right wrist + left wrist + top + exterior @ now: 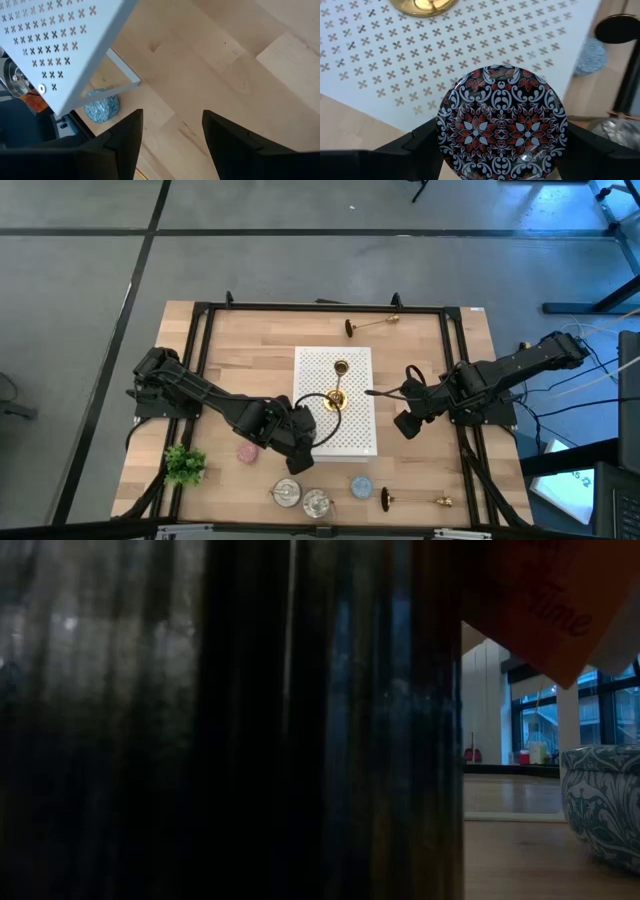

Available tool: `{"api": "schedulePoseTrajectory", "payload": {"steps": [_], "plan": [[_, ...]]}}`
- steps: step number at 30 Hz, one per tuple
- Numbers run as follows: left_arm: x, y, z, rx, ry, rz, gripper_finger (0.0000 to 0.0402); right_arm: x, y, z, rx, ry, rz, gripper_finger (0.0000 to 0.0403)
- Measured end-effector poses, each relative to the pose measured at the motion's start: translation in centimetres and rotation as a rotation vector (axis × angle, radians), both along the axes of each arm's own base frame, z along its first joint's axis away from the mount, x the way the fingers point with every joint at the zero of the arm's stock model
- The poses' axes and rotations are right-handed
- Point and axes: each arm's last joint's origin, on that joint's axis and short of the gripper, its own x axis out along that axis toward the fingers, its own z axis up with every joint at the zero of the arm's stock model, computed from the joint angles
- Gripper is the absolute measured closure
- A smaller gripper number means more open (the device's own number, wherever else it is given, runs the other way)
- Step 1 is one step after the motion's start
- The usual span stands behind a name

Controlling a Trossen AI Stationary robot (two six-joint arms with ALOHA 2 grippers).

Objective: Pick & Place candle stick holders
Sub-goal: Put the red patterned scented candle on the shelf

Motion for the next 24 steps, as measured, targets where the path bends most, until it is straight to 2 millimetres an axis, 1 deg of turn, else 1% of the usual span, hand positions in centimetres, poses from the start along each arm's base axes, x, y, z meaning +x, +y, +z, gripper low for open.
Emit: {"api": "schedulePoseTrajectory", "payload": {"steps": [10,14,16,24], "plan": [[0.16,0.36,-0.02,-0.019,0.012,-0.007,0.0113,-0.22,0.53,0.01,-0.014,-0.008,-0.001,0.0194],[0.16,0.35,-0.02,-0.019,0.012,-0.008,0.0086,-0.28,0.64,0.02,-0.018,-0.009,-0.006,0.0194],[0.17,0.36,-0.02,-0.018,0.011,-0.008,0.008,-0.28,0.66,0.02,-0.02,-0.011,-0.006,0.0194],[0.18,0.34,-0.01,-0.01,0.012,-0.024,0.0091,-0.27,0.65,0.02,-0.02,-0.011,-0.007,0.0194]]}}
